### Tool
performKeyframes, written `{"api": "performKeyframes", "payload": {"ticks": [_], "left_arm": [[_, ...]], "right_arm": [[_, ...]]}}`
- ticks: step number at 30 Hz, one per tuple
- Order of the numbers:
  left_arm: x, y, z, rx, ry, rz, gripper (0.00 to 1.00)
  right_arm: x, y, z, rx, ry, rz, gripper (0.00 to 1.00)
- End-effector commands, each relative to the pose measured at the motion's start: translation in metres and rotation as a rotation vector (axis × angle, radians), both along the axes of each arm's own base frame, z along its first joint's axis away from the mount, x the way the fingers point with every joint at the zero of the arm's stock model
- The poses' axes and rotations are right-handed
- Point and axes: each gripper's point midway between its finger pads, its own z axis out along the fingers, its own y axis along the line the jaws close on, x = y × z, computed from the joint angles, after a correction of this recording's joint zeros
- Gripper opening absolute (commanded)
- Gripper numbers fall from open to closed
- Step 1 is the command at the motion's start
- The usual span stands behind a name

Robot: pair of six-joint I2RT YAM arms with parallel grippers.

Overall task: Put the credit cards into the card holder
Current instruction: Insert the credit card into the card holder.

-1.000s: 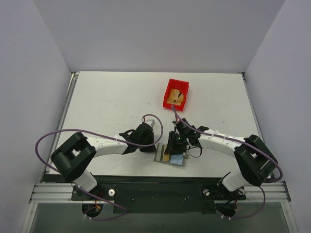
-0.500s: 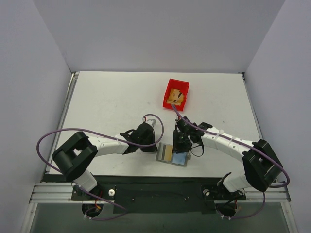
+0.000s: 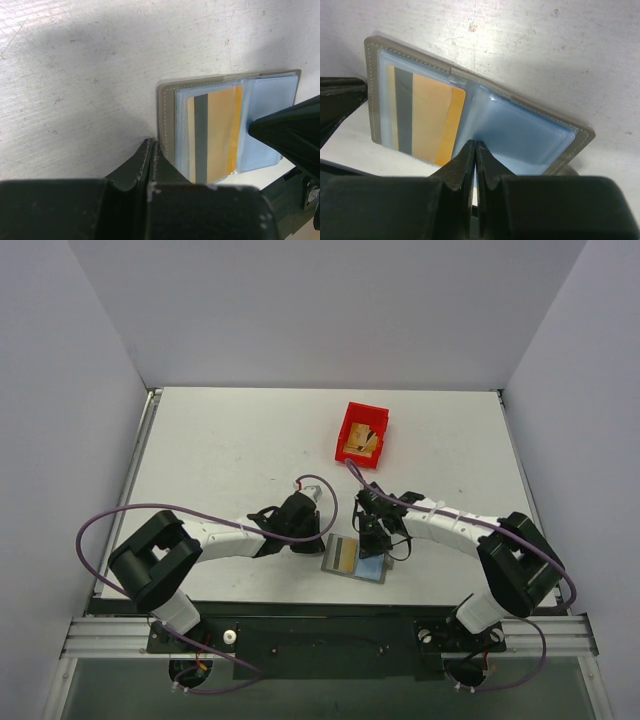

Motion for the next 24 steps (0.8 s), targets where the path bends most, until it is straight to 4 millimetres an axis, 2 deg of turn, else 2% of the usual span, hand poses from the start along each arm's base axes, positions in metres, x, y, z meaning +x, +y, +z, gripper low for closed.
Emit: {"api": "performKeyframes", "payload": {"ticks": [1,7,12,17,20,24], "left_arm": [[-0.022,0.030,-0.034,0.152,0.085,-0.024,0.00],[-0.022,0.029,-0.034,0.151,0.086,-0.027,0.00],[-0.023,0.030,-0.034,0.152,0.087,-0.027,0.00],[-0.023,0.030,-0.034,0.150,0.088,-0.027,0.00],[-0.024,0.031,-0.034,0.153,0.087,-0.023,0.00],[-0.023,0.031,-0.034,0.150,0.085,-0.023,0.00]], "right_arm": [[0.009,0.010,0.000,0.009,-0.013,-0.010,0.00],[0.010,0.024,-0.008,0.036,0.004,-0.002,0.00],[0.012,0.045,-0.004,0.126,0.008,-0.002,0.00],[0.010,0.057,-0.001,0.199,0.019,0.007,0.00],[0.012,0.054,0.006,0.192,-0.006,0.019,0.00],[0.022,0.036,0.033,0.122,-0.115,0.034,0.02]]}}
